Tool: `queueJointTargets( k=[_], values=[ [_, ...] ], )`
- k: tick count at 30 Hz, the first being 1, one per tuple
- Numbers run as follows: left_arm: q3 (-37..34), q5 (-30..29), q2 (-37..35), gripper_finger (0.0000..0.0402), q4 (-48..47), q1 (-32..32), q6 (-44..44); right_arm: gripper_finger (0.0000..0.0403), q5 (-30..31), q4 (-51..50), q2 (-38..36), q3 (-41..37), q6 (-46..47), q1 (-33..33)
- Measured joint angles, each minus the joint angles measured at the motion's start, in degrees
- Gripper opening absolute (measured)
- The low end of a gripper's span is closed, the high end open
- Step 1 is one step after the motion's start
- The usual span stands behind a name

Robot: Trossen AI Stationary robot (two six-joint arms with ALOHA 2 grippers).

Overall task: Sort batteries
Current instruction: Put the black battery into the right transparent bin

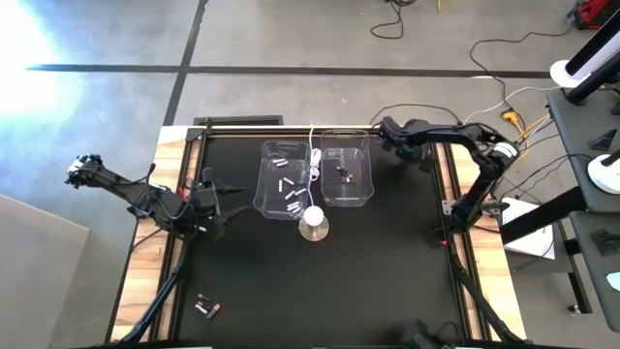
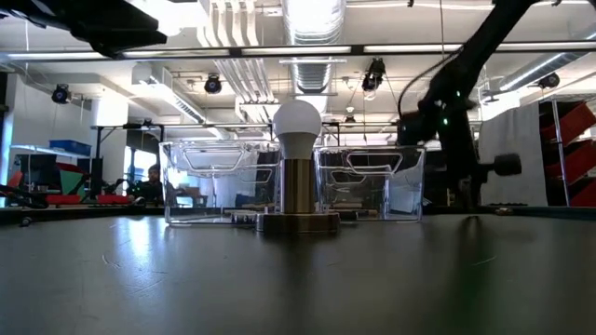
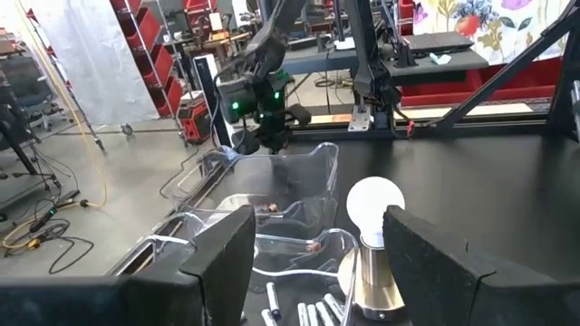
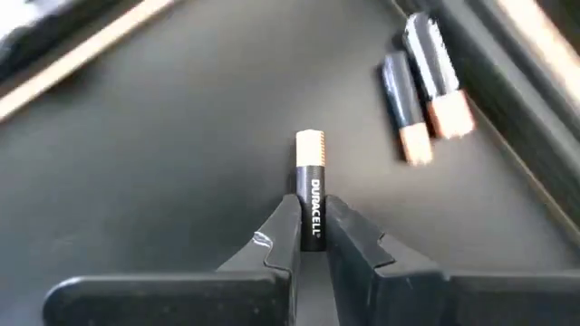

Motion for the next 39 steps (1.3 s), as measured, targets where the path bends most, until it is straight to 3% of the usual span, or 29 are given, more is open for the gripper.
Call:
queueJointTargets(
  k=[7,11,16,21,28,39],
  values=[
    [0.0,0.0,-0.4,0.022,-1.7,0.0,1.0,0.0031,5.9,-4.6,-10.0,8.5,-18.5,3.3],
    [0.0,0.0,-0.4,0.022,-1.7,0.0,1.2,0.003,7.2,-4.4,-14.4,12.9,-31.3,10.3],
    [0.0,0.0,-0.4,0.022,-1.5,0.0,2.6,0.003,7.3,-3.8,-14.8,17.5,-51.5,22.4],
    [0.0,0.0,-0.4,0.022,-1.2,0.0,3.0,0.0029,1.9,-3.8,-10.4,20.9,-66.9,30.7],
    [0.0,0.0,-0.4,0.022,-1.2,0.0,3.0,0.0029,-15.9,-5.4,0.3,26.1,-75.3,31.3],
    [0.0,0.0,-0.4,0.022,-0.4,0.0,1.2,0.0029,-19.4,-15.4,16.8,37.0,-84.2,23.7]
  ],
)
